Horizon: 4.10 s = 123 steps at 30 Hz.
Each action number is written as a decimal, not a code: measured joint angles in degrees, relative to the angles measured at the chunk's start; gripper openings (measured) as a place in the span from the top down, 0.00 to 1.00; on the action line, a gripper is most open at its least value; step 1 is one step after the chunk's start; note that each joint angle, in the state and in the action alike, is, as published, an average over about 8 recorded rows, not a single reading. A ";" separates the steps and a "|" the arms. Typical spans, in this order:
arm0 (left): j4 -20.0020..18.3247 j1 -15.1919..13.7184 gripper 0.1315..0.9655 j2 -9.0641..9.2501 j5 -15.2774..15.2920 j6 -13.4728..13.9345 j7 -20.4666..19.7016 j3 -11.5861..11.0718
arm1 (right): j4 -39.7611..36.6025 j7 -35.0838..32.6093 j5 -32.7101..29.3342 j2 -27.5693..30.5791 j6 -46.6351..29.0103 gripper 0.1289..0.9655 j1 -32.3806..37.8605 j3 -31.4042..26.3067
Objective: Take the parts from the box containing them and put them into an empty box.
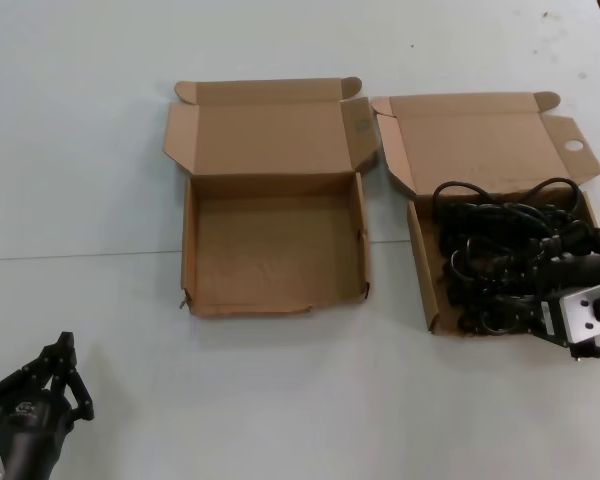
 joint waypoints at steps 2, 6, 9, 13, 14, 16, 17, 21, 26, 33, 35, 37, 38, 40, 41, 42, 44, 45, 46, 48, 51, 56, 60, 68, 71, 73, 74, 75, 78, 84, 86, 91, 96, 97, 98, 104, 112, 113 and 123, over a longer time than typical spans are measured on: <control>0.00 0.00 0.97 0.00 0.00 0.00 0.00 0.00 | -0.17 0.00 -0.05 -0.07 -0.02 0.69 0.15 0.00; 0.00 0.00 0.97 0.00 0.00 0.00 0.01 0.00 | -0.50 0.00 -0.17 -0.18 -0.10 0.78 0.49 -0.03; 0.00 0.00 0.97 0.00 0.00 0.00 0.01 0.00 | -0.77 0.00 -0.24 -0.29 -0.09 0.83 0.71 -0.07; 0.00 0.00 0.97 0.00 0.00 0.00 0.01 0.00 | -1.04 0.00 -0.30 -0.42 -0.03 0.86 0.90 -0.09; 0.00 0.00 0.97 0.00 0.00 0.00 0.01 0.00 | -1.08 0.00 -0.30 -0.44 -0.02 0.87 0.94 -0.09; 0.00 0.00 0.97 0.00 -0.01 0.00 0.01 0.00 | -1.13 0.00 -0.30 -0.45 -0.03 0.90 1.01 -0.07; 0.00 0.00 0.97 0.00 -0.01 0.00 0.01 0.00 | -1.13 0.00 -0.29 -0.44 -0.06 0.91 1.05 -0.04; 0.00 0.00 0.97 0.00 -0.01 0.00 0.01 0.00 | -0.77 0.00 -0.29 -0.24 -0.37 0.94 1.25 0.19; 0.00 0.00 0.97 0.00 -0.01 0.00 0.01 0.00 | 0.89 0.00 -0.38 0.31 -1.42 0.96 1.45 0.89; 0.00 0.00 0.97 0.00 -0.01 0.00 0.01 0.00 | 5.48 0.00 -0.83 0.19 -5.37 0.96 1.49 4.30; 0.00 0.00 0.97 0.00 -0.01 0.00 0.01 0.00 | 7.06 0.00 -1.17 -0.59 -7.24 0.96 1.62 6.11; 0.00 0.00 0.97 0.00 -0.01 0.00 0.01 0.00 | 8.67 0.00 -1.65 -1.76 -9.35 0.96 1.91 8.15; 0.00 0.00 0.97 0.00 -0.01 0.00 0.01 0.00 | 9.50 0.00 -1.97 -2.55 -10.53 0.96 2.15 9.25; 0.00 0.00 0.97 0.00 -0.01 0.00 0.01 0.00 | 11.09 0.00 -2.73 -4.39 -13.02 0.96 2.79 11.56; 0.00 0.00 0.97 0.00 -0.01 0.00 0.01 0.00 | 11.80 0.00 -3.17 -5.49 -14.27 0.96 3.24 12.72; 0.00 0.00 0.97 0.00 -0.01 0.00 0.01 0.00 | 12.44 0.00 -3.63 -6.66 -15.48 0.96 3.76 13.85; 0.00 0.00 0.97 0.00 -0.01 0.00 0.01 0.00 | 13.39 0.00 -4.56 -9.14 -17.63 0.96 5.00 15.92; 0.00 0.00 0.97 0.00 -0.01 0.00 0.01 0.00 | 13.70 0.00 -5.04 -10.45 -18.58 0.96 5.70 16.89; 0.00 0.00 0.97 0.00 -0.01 0.00 0.01 0.00 | 13.86 0.00 -5.49 -11.71 -19.34 0.96 6.42 17.71; 0.00 0.00 0.97 0.00 -0.01 0.00 0.01 0.00 | 13.81 0.00 -6.31 -14.19 -20.40 0.96 7.93 19.03; 0.00 0.00 0.97 0.00 -0.01 0.00 0.01 0.00 | 12.73 0.00 -7.24 -17.45 -20.53 0.96 9.98 20.04; 0.00 0.00 0.97 0.00 -0.01 0.00 0.01 0.00 | 9.05 0.00 -7.83 -21.82 -18.06 0.96 12.22 19.87; 0.00 0.00 0.97 0.00 -0.01 0.00 0.01 0.00 | 5.43 0.00 -7.29 -24.20 -14.87 0.96 13.04 18.78; 0.00 0.00 0.97 0.00 -0.01 0.00 0.01 0.00 | -4.78 0.00 -4.14 -27.28 -5.88 0.96 14.36 15.10; 0.00 0.00 0.97 0.00 -0.01 0.00 0.01 0.00 | -9.07 0.00 -2.63 -28.08 -2.61 0.96 14.94 13.61; 0.00 0.00 0.97 0.00 -0.01 0.00 0.01 0.00 | -11.72 0.00 -1.61 -28.44 -0.64 0.96 15.31 12.59; 0.00 0.00 0.97 0.00 -0.01 0.00 0.01 0.00 | -12.96 0.00 -1.09 -28.57 0.28 0.96 15.47 12.05; 0.00 0.00 0.97 0.00 -0.01 0.00 0.01 0.00 | -14.17 0.00 -0.57 -28.68 1.18 0.96 15.62 11.48; 0.00 0.00 0.97 0.00 -0.01 0.00 0.01 0.00 | -17.37 0.00 1.00 -28.84 3.59 0.96 15.94 9.78; 0.00 0.00 0.97 0.00 -0.01 0.00 0.01 0.00 | -22.54 0.00 4.33 -28.72 7.54 0.96 16.27 6.37; 0.00 0.00 0.97 0.00 -0.01 0.00 0.01 0.00 | -24.07 0.00 5.50 -28.67 8.65 0.96 16.40 5.32; 0.00 0.00 0.97 0.00 -0.01 0.00 0.01 0.00 | -27.77 0.00 8.66 -28.75 11.14 0.96 16.85 3.01; 0.00 0.00 0.97 0.00 -0.01 0.00 0.01 0.00 | -30.78 0.00 11.71 -28.78 13.28 0.96 17.35 0.88; 0.00 0.00 0.97 0.00 -0.01 0.00 0.01 0.00 | -31.22 0.00 12.21 -28.74 13.63 0.96 17.44 0.45; 0.00 0.00 0.97 0.00 -0.01 0.00 0.01 0.00 | -31.62 0.00 12.70 -28.68 13.98 0.96 17.52 0.02; 0.00 0.00 0.97 0.00 -0.01 0.00 0.01 0.00 | -33.06 0.00 15.10 -28.08 15.60 0.93 17.97 -2.42; 0.00 0.00 0.97 0.00 -0.01 0.00 0.01 0.00 | -32.98 0.00 17.40 -26.87 16.90 0.84 18.11 -4.99; 0.00 0.00 0.97 0.00 -0.01 0.00 0.01 0.00 | -32.63 0.00 17.60 -26.64 17.04 0.82 18.01 -5.23; 0.00 0.00 0.97 0.00 -0.01 0.00 0.01 0.00 | -19.43 0.00 16.88 -21.94 19.11 0.61 13.40 -5.48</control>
